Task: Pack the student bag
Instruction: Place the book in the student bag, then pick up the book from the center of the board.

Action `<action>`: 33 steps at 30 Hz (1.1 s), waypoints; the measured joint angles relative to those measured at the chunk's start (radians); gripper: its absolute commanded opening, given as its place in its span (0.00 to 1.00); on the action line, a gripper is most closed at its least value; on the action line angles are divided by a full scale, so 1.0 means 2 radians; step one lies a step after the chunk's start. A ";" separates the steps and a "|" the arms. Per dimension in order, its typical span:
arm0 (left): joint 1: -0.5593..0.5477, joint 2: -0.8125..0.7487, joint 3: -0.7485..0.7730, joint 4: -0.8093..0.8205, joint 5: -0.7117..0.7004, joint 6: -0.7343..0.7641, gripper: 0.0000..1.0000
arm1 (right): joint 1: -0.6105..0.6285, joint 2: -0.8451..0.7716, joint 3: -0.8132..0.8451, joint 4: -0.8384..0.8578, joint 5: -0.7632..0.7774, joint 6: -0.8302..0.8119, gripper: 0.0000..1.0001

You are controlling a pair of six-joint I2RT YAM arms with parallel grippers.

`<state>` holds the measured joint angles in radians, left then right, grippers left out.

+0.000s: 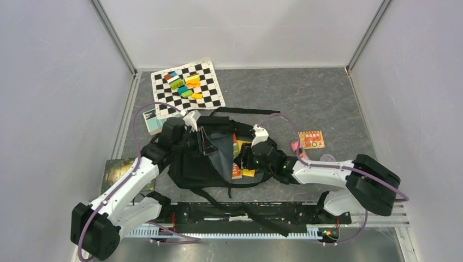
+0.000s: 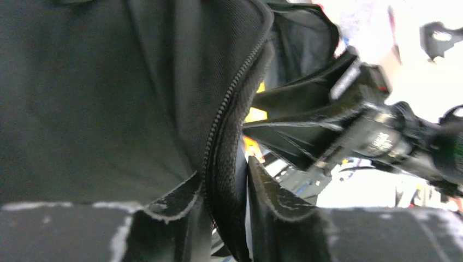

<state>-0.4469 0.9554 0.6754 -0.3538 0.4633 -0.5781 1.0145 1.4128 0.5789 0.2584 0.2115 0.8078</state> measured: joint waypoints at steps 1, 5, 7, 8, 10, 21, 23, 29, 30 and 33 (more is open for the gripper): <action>0.000 0.001 0.000 -0.006 -0.022 -0.001 0.50 | 0.000 -0.010 -0.003 -0.006 0.002 -0.002 0.60; 0.000 0.009 -0.001 -0.028 -0.088 -0.001 0.89 | 0.001 -0.064 -0.006 -0.038 0.019 -0.015 0.68; 0.001 0.010 -0.001 -0.040 -0.115 0.002 0.99 | 0.001 -0.092 -0.007 -0.053 0.029 -0.023 0.71; 0.001 0.009 -0.001 -0.046 -0.130 0.004 1.00 | 0.001 -0.109 -0.007 -0.063 0.034 -0.028 0.73; 0.001 0.006 -0.001 -0.056 -0.149 0.012 1.00 | 0.001 -0.138 -0.007 -0.078 0.045 -0.035 0.78; 0.003 -0.078 0.114 -0.122 -0.165 0.079 1.00 | 0.000 -0.238 -0.007 -0.157 0.107 -0.087 0.89; 0.011 -0.070 0.146 -0.124 -0.167 0.084 1.00 | 0.000 -0.238 -0.007 -0.167 0.110 -0.096 0.90; 0.105 -0.006 0.164 -0.109 -0.174 0.061 1.00 | 0.000 -0.237 -0.006 -0.176 0.105 -0.117 0.90; 0.123 0.003 0.157 -0.100 -0.174 0.051 1.00 | 0.000 -0.237 -0.006 -0.175 0.103 -0.119 0.90; 0.191 0.017 0.106 -0.056 -0.180 0.001 1.00 | 0.000 -0.231 -0.006 -0.166 0.091 -0.125 0.90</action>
<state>-0.0643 0.9894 0.8875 -0.4664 0.1036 -0.5762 1.0153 0.9504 0.5663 -0.0734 0.3943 0.5575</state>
